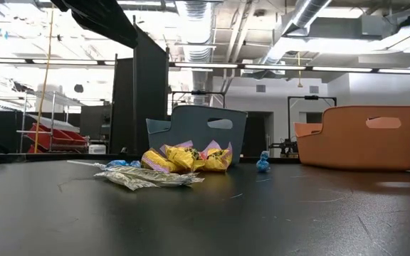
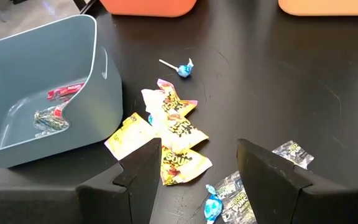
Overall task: Sort candy
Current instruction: Put the yellow candy into the yellow bin, then put the blue candy into the orange bin
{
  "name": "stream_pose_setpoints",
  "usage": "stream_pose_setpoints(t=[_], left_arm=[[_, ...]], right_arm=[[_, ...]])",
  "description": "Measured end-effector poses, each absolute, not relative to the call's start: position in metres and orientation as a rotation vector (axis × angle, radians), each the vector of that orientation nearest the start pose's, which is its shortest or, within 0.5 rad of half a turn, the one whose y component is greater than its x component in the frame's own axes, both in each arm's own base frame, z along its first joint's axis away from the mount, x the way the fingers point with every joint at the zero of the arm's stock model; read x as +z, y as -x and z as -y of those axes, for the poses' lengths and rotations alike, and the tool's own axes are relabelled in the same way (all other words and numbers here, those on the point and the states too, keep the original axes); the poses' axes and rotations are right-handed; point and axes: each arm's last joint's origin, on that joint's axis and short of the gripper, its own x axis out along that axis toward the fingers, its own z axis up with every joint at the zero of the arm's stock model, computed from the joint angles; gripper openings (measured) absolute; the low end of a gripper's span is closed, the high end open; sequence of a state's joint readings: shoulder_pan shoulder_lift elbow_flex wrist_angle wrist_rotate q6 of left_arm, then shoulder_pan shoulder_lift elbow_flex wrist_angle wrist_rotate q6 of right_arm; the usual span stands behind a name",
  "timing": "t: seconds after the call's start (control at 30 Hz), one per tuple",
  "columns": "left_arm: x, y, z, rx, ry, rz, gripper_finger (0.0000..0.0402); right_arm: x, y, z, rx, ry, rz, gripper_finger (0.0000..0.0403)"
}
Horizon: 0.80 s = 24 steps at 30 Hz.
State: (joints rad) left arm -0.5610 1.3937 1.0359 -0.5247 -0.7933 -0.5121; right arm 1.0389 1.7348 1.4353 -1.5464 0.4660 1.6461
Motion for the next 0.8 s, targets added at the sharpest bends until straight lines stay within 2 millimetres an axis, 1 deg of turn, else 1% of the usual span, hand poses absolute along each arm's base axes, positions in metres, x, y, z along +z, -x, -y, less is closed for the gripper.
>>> stream_pose_setpoints(t=[0.13,0.23,0.37,0.47,0.53,0.63,0.73,0.8], left_arm=[[0.266,-0.248,0.132,0.37,-0.061,-0.61,0.0201],[0.26,-0.252,0.136,0.304,-0.076,-0.653,0.0201],[0.241,-0.265,0.149,0.156,-0.156,-0.723,0.0201],[0.22,-0.277,0.156,0.089,-0.254,-0.778,0.0201],[0.202,-0.28,0.156,0.099,-0.32,-0.859,0.0201],[0.181,-0.278,0.15,0.183,-0.295,-0.982,0.0201],[0.172,-0.272,0.144,0.277,-0.219,-1.08,0.0201],[0.17,-0.268,0.142,0.31,-0.198,-1.115,0.0201]], right_arm=[[0.259,-0.183,-0.234,-0.595,-0.025,-1.044,0.0277],[0.259,-0.204,-0.227,-0.538,0.056,-0.992,0.0276],[0.26,-0.236,-0.218,-0.446,0.145,-0.922,0.0276],[0.262,-0.26,-0.211,-0.364,0.198,-0.887,0.0276],[0.264,-0.274,-0.206,-0.327,0.226,-0.857,0.0276],[0.268,-0.289,-0.199,-0.294,0.261,-0.818,0.0276],[0.27,-0.299,-0.193,-0.281,0.285,-0.793,0.0276],[0.27,-0.303,-0.189,-0.28,0.293,-0.795,0.0276]])
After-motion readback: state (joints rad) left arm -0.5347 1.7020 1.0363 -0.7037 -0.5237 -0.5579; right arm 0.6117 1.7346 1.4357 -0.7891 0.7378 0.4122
